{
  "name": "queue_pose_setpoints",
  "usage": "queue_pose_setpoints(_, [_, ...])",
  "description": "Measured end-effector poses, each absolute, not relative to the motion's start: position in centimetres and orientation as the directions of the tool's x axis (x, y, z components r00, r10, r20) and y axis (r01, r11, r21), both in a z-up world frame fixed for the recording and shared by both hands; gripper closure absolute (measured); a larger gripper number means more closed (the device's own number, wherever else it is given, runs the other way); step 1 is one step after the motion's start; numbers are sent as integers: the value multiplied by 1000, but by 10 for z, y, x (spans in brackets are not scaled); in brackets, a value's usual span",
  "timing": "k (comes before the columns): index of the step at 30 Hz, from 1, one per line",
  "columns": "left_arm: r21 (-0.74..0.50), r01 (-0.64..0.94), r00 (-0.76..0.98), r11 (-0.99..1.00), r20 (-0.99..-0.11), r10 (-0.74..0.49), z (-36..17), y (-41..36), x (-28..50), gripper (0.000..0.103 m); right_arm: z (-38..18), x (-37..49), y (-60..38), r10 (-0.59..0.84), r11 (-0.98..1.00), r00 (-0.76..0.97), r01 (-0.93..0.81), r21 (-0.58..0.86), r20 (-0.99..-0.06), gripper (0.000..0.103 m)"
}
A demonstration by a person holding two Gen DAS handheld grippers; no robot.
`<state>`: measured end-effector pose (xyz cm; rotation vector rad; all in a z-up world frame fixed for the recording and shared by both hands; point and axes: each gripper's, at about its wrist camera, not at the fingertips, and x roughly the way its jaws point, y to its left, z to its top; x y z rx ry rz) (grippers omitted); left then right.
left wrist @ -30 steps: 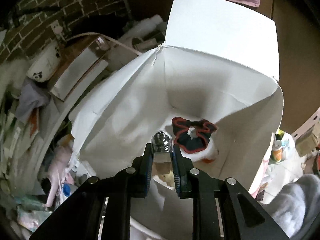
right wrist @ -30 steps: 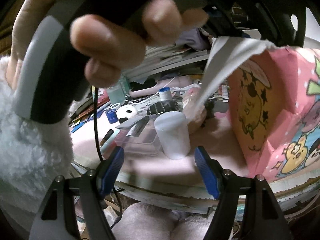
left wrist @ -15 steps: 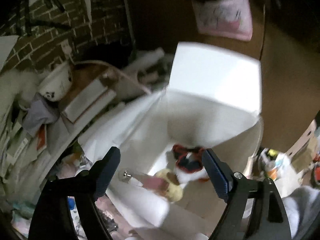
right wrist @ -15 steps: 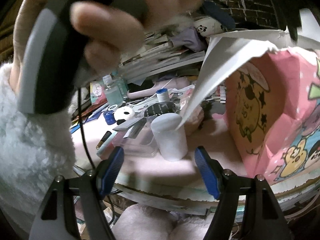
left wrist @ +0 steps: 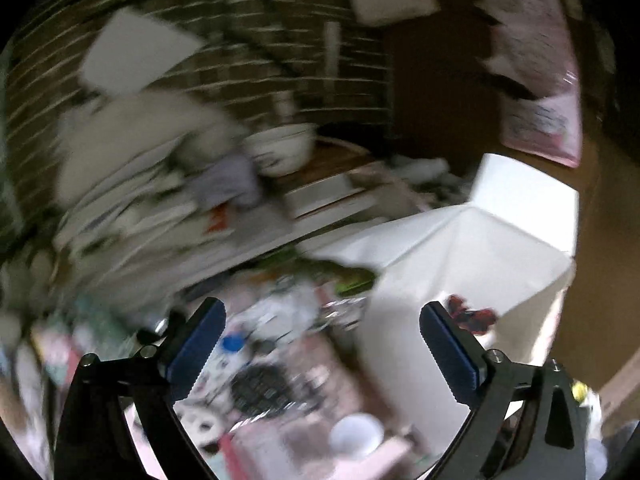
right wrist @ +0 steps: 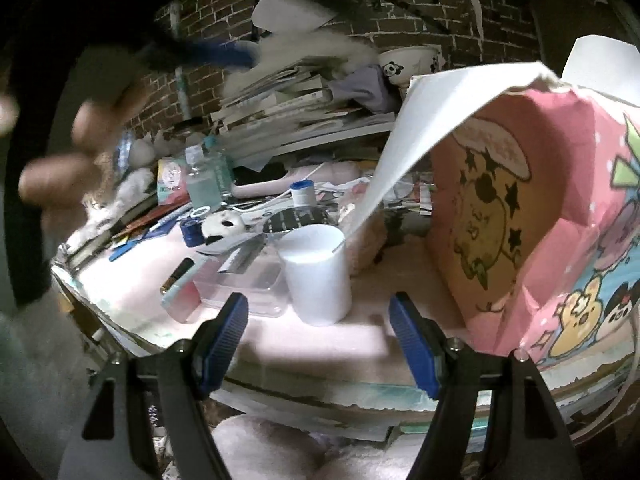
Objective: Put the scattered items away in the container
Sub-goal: 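Grasp the white cup with the right tool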
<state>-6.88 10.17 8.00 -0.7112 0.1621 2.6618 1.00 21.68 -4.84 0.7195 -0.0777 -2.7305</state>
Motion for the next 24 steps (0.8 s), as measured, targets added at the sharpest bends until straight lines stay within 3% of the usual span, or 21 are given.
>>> queue_pose_setpoints(4, [-19,-251,-832,-968,-507,225,60,62,-62,6,-50,6,210,-291,-956,-830,278,99,-475,34])
queue_pose_setpoints(8, [-22,-156,-838,-988,-526,144,38,34,-53,6,-52,1,202,-246,-966,-841,252,53,-482,50])
queue_pose_setpoints(11, [-45,-138,-829,-989,-541,140,23,19,-49,6,-55,-5,197,-225,-970,-843,241,32,-489,54])
queue_pose_setpoints(24, [-111,-105,-808,-988,-570,150,-3,-6,-50,6,-54,-22,189,-202,-975,-857,223,13,-474,56])
